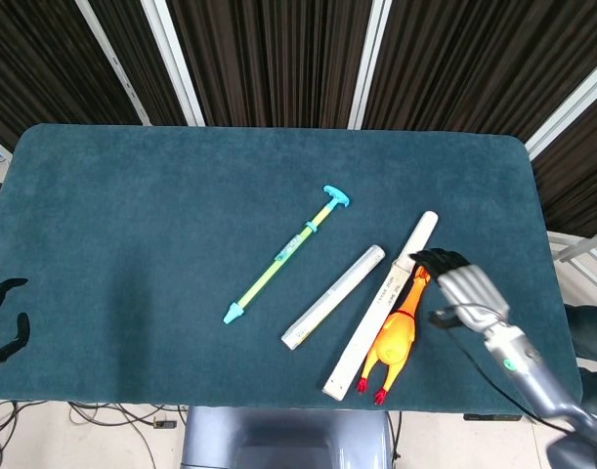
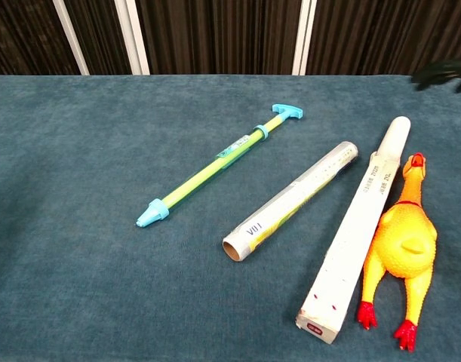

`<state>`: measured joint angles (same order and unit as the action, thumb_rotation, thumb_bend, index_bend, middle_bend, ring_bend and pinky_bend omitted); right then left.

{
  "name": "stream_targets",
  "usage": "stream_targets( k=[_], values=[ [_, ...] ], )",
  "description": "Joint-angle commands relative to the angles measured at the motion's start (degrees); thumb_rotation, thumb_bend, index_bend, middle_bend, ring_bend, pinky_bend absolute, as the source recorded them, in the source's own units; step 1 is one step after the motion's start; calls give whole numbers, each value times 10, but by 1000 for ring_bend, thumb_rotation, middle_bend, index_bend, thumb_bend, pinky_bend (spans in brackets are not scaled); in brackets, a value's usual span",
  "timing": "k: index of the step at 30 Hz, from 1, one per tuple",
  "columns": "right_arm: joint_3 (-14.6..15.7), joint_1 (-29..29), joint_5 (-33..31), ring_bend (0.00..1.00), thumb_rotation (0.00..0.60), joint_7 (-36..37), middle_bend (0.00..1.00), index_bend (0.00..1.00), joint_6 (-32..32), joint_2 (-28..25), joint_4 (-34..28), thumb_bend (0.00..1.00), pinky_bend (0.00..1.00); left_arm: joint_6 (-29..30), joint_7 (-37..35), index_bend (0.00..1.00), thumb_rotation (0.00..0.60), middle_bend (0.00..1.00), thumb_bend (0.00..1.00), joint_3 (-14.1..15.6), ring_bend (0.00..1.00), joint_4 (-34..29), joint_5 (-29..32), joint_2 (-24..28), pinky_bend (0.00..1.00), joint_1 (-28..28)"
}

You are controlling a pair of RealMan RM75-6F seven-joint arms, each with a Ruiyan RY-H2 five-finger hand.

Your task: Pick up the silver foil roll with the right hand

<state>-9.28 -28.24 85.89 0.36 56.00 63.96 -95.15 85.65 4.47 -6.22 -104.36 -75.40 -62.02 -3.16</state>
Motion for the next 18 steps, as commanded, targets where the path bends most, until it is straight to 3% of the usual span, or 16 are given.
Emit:
stream_targets(
  k=[1, 7, 18],
  values=[
    [-19, -40, -41, 126, 600, -38, 167, 138, -45, 41, 16, 162, 175, -2, 0, 242, 600, 0, 526, -1, 0, -1, 3, 1, 0, -1],
    [-23, -85, -77, 147, 600, -117, 212, 192, -80, 98, 41, 165, 175, -4, -5, 241, 600, 0, 526, -5, 0, -2, 12, 1, 0, -1],
    [-4, -138, -127, 231, 600, -221, 314, 290, -107, 211, 101, 214, 175, -9, -7, 241, 600, 0, 526, -8, 0, -5, 22, 2, 0, -2]
  ],
)
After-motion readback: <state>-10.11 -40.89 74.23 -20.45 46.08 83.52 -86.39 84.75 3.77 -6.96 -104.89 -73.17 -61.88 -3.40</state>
